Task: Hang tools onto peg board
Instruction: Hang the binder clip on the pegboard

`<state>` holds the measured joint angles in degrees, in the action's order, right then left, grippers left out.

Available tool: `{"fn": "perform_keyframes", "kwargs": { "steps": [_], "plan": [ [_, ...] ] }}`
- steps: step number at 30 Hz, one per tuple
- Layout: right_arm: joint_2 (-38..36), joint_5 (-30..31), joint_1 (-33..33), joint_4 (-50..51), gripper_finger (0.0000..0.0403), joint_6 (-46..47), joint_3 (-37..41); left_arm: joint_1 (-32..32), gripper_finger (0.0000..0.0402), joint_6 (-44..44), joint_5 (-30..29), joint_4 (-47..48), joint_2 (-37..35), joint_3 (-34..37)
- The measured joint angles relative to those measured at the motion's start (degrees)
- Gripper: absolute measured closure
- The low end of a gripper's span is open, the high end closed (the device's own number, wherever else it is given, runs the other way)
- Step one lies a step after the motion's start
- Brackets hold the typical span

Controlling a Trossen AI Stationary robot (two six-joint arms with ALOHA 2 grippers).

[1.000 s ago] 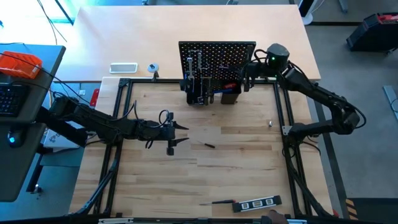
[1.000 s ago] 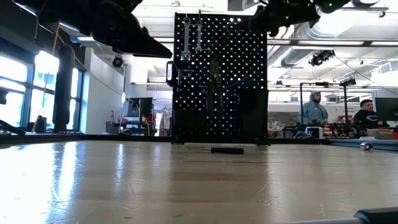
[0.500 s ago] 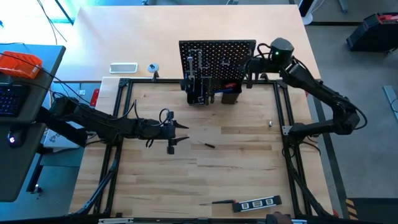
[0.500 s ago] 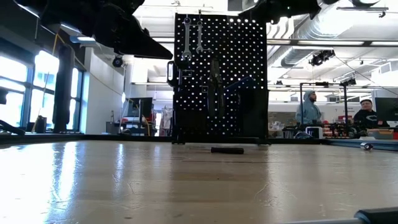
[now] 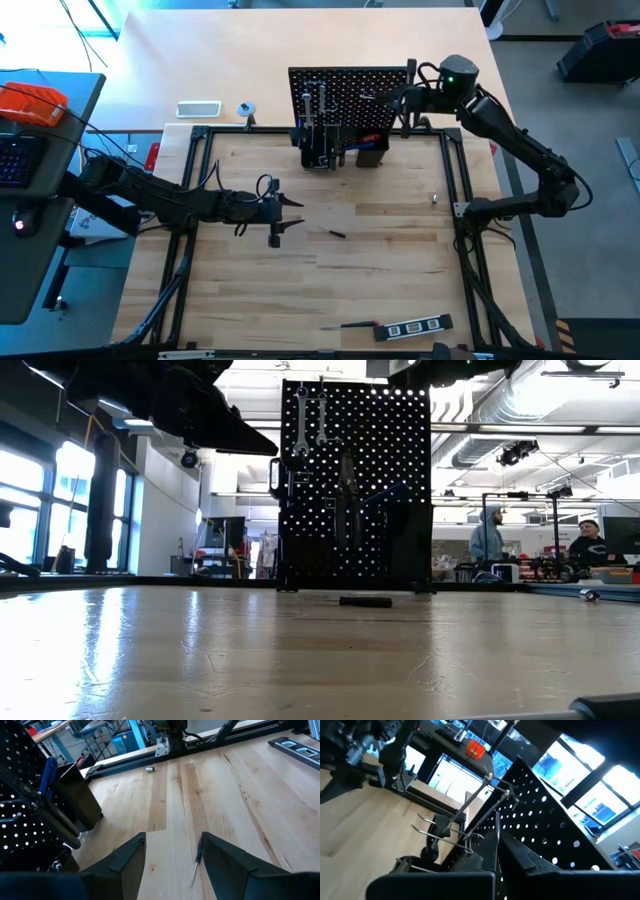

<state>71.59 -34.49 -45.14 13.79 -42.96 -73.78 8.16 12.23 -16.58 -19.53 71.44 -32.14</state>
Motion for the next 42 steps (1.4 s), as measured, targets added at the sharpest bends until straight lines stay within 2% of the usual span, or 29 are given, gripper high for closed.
{"fn": "perform_keyframes", "kwargs": {
  "steps": [13,24,27,32,36,39,42],
  "plan": [
    [0.2,2.8,3.8,7.5,0.0403,-1.8,1.5,0.0,0.0218,-0.6,1.0,-1.0,0.0,1.5],
    [0.2,18.4,12.0,1.3,0.0403,-5.8,7.9,0.1,0.0218,0.4,1.0,-1.4,0.0,1.5],
    [0.1,19.6,13.6,1.9,0.0403,-4.5,8.2,0.1,0.0218,0.8,1.0,-1.7,0.7,1.5],
    [-0.1,19.1,18.4,7.6,0.0403,-0.1,8.2,-1.0,0.0218,5.6,1.4,-11.2,4.1,1.5],
    [-0.1,15.3,24.0,10.2,0.0403,3.9,8.2,-3.0,0.0218,9.8,1.7,-21.7,8.0,1.5],
    [-0.2,15.2,28.4,8.2,0.0403,7.4,10.8,-4.7,0.0218,9.9,1.6,-26.1,10.6,1.4],
    [-0.1,18.3,32.3,3.1,0.0403,10.9,16.0,-6.1,0.0218,7.1,2.7,-30.0,12.8,1.5]
  ]
}}
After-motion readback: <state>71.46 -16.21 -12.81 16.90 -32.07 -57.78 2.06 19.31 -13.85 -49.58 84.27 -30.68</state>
